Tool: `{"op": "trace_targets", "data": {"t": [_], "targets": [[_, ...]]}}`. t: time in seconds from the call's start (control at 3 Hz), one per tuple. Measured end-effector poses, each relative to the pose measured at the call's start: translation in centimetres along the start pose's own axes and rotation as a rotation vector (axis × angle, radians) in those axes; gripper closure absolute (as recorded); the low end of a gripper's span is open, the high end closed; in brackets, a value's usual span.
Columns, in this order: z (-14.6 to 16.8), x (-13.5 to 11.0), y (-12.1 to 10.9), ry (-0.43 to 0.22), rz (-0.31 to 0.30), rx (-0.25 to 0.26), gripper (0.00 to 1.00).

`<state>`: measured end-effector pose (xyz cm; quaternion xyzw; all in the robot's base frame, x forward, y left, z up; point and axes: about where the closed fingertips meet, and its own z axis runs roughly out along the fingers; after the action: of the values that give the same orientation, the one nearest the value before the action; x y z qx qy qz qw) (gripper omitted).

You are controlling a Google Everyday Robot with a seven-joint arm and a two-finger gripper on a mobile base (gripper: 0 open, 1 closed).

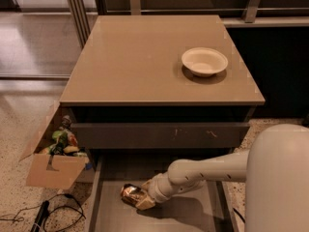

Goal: Pick orange can from middle drawer and place on counter

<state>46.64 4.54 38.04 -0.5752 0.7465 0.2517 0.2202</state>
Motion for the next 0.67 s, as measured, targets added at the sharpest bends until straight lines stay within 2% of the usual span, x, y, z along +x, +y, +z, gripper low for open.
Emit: {"op": "trace_targets", "data": {"t": [0.33,0.67], "targets": [[0.0,0.0,0.0,0.0,0.0,0.0,1.0],[-0.21,-0.33,0.27,-0.001,-0.007,-0.016,1.0]]}}
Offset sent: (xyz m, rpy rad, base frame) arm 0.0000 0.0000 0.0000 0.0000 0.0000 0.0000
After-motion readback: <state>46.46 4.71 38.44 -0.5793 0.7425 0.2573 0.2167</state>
